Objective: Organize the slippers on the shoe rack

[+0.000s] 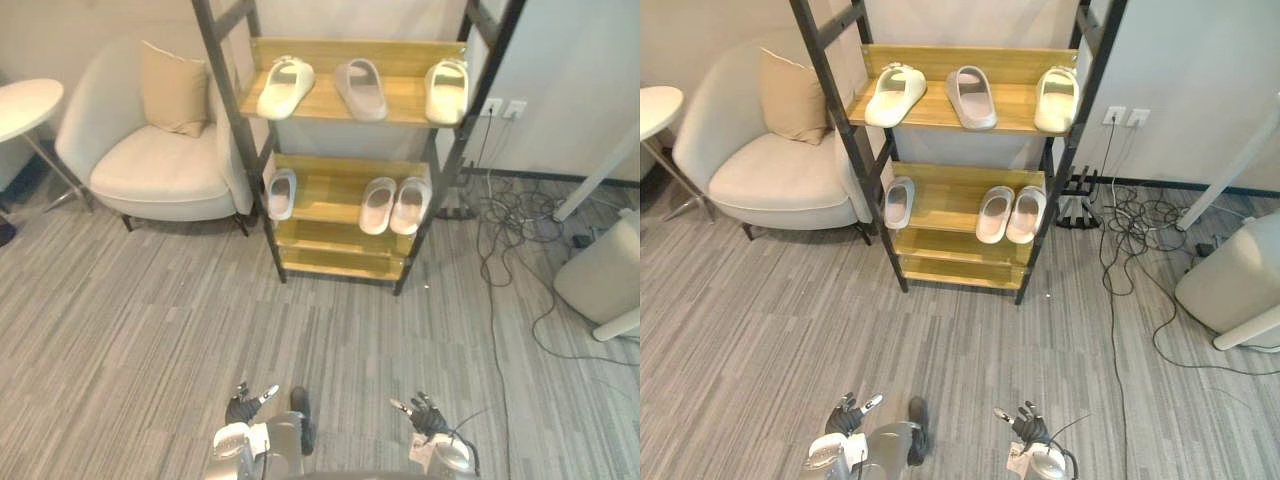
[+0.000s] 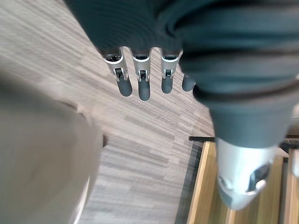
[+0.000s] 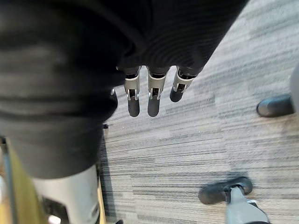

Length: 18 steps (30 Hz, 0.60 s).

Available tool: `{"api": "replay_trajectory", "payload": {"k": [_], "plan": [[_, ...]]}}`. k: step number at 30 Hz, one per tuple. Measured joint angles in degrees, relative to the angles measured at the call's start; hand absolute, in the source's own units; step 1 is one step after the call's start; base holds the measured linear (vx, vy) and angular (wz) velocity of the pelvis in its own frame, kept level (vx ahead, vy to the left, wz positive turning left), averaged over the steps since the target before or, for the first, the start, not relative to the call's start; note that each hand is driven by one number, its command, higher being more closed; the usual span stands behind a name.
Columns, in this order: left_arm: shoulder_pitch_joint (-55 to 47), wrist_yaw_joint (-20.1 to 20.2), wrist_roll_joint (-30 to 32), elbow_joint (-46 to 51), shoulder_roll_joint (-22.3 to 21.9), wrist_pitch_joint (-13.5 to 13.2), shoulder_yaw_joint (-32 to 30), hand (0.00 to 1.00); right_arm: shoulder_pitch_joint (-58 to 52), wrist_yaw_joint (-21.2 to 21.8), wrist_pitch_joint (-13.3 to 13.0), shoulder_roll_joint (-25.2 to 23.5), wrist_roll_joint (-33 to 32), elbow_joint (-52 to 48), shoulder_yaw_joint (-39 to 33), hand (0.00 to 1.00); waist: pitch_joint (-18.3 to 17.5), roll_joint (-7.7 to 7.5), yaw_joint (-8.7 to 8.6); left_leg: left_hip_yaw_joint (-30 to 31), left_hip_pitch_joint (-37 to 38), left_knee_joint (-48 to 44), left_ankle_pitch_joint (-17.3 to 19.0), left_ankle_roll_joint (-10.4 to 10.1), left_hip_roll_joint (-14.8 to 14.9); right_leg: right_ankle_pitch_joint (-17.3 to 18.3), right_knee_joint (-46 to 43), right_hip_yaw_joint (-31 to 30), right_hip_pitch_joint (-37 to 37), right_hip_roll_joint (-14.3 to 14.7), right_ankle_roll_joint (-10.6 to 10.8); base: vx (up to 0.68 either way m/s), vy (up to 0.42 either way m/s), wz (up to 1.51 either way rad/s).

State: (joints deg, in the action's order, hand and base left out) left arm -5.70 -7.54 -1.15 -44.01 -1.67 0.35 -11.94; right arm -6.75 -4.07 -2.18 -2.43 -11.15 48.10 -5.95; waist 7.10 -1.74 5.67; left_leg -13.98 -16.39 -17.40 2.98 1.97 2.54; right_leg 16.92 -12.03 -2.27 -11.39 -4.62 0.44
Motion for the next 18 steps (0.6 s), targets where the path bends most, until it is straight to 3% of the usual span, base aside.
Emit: {"api": "replay_trajectory", "payload": {"k": [1, 2, 3, 4, 5, 7, 8, 9, 10, 11, 12, 13, 14, 18], "plan": [[0.1, 0.0, 0.0, 0.0, 0.1, 0.0, 0.0, 0.0, -0.1, 0.0, 0.0, -0.2, 0.0, 0.0, 0.0, 0.0, 0.0, -0.2, 0.17, -0.1, 0.4, -0.2, 0.5, 0.4, -0.2, 0.0, -1.7, -0.4, 0.5, -0.3, 0.0, 0.63, 0.246, -0.26], [0.5, 0.0, 0.1, -0.5, 0.5, 0.0, 0.2, 0.0, -0.2, 0.3, 0.1, -0.6, 0.2, 0.2, 0.1, 0.0, 0.4, -0.99, 0.42, -1.4, 3.4, -0.6, 3.4, 0.7, -1.0, -0.6, -12.9, -1.9, 3.8, -1.2, 1.6, 0.47, 0.244, -0.28], [0.6, 0.0, 0.3, -1.4, 1.1, 0.1, 1.0, 0.0, -0.3, 0.7, 0.1, -0.8, 0.7, 0.0, 0.4, 0.0, 0.7, -1.09, 0.02, -1.3, 7.7, -0.1, 5.7, 0.8, -2.3, -4.6, -28.2, -2.0, 9.0, -2.1, 8.1, 0.47, 0.244, -0.25], [0.6, 0.0, 0.4, -1.6, 1.3, 0.1, 1.3, 0.0, -0.2, 0.7, -0.1, -0.8, 1.0, 0.0, 0.5, 0.0, 0.8, -1.19, -0.22, -1.4, 8.7, 0.2, 6.2, 0.7, -2.6, -5.0, -31.1, -1.9, 10.0, -2.3, 9.0, 0.58, 0.282, 0.06], [0.7, 0.0, 1.0, -2.7, 1.8, 0.4, 2.9, 0.0, -0.1, 0.8, -0.4, -0.7, 2.0, -0.1, 0.5, 0.0, 1.0, -0.91, -1.05, -1.0, 12.9, 1.5, 7.6, 0.6, -3.5, -5.0, -41.7, -0.8, 14.2, -2.7, 9.1, 0.51, 0.177, 0.19], [1.2, 0.0, 1.1, -3.0, 1.6, 0.5, 4.4, 0.0, -0.2, 0.9, -0.7, -0.5, 2.2, -0.9, 0.5, 0.0, 1.0, -1.01, -1.9, -0.8, 18.2, 4.7, 8.7, 0.4, -3.8, -3.5, -45.8, 3.4, 19.3, -2.8, 6.5, 0.48, 0.141, 0.18], [1.6, 0.0, 1.0, -3.6, 1.1, 0.5, 4.6, 0.0, -0.2, 1.0, -0.8, -0.6, 2.2, -2.1, 0.4, 0.0, 1.2, -0.89, -2.31, -0.4, 21.2, 7.1, 8.9, 0.3, -3.8, -1.8, -43.7, 6.9, 22.6, -2.6, 4.4, 0.34, 0.063, 0.12], [1.8, 0.0, 1.0, -4.0, 0.9, 0.6, 4.6, 0.0, -0.1, 1.0, -0.8, -0.5, 2.2, -2.3, 0.4, 0.0, 1.3, -0.82, -2.54, -0.1, 22.1, 7.9, 8.9, 0.3, -3.8, -1.1, -41.9, 8.0, 23.5, -2.5, 3.9, 0.53, 0.064, 0.26], [2.0, 0.0, 1.0, -4.8, 0.2, 0.6, 4.7, 0.0, 0.4, 1.0, -1.0, -0.2, 2.2, -2.1, -0.1, 0.0, 1.3, -0.64, -3.2, 0.6, 24.6, 9.4, 9.0, 0.1, -3.4, -0.1, -34.1, 10.3, 25.5, -1.6, 3.0, 0.47, -0.004, 0.4], [2.2, 0.1, 1.0, -5.1, -0.3, 0.6, 4.7, 0.0, 0.8, 0.9, -1.0, -0.1, 2.2, -1.7, -0.8, 0.0, 1.4, -0.54, -3.43, 1.3, 25.8, 9.7, 9.6, -1.0, -2.9, -1.5, -22.5, 10.7, 25.7, 0.1, 2.1, 0.48, -0.026, 0.41], [2.2, 0.1, 1.0, -5.1, -0.4, 0.6, 4.9, 0.0, 0.9, 0.9, -1.1, -0.1, 2.2, -1.5, -0.8, 0.0, 1.4, -0.58, -3.48, 1.6, 26.1, 9.7, 9.8, -1.3, -2.9, -2.8, -18.5, 10.5, 25.6, 0.7, 1.8, 0.5, -0.06, 0.46], [2.1, 0.2, 1.0, -5.1, -0.2, 0.5, 4.9, 0.0, 0.9, 0.9, -1.0, -0.1, 2.2, -0.7, -0.8, 0.0, 1.3, -1.39, -3.43, 2.7, 26.8, 9.7, 11.2, -3.1, -3.5, -13.6, -5.9, 9.1, 24.4, 2.1, -1.3, 0.6, -0.094, 0.28], [2.7, 0.3, 1.1, -5.9, -1.5, 0.6, 3.9, 0.0, 2.0, 0.9, -1.2, 0.8, 2.2, -0.1, -0.9, 0.0, 1.7, 0.53, -3.14, 3.5, 28.6, 9.0, 12.4, -3.7, -1.9, -15.7, -5.5, 9.2, 22.8, 3.5, -2.6, 0.5, -0.079, 0.21], [2.8, 0.4, 1.4, -6.1, -2.0, 0.5, 3.5, 0.0, 2.1, 0.8, -1.3, 1.2, 2.2, -0.1, -2.4, 0.0, 1.8, 3.62, -3.34, 3.7, 26.9, 1.7, 12.1, -4.3, 0.6, -13.4, -1.2, 10.7, 18.4, 4.7, -3.2, 0.45, -0.127, 0.06]]}}
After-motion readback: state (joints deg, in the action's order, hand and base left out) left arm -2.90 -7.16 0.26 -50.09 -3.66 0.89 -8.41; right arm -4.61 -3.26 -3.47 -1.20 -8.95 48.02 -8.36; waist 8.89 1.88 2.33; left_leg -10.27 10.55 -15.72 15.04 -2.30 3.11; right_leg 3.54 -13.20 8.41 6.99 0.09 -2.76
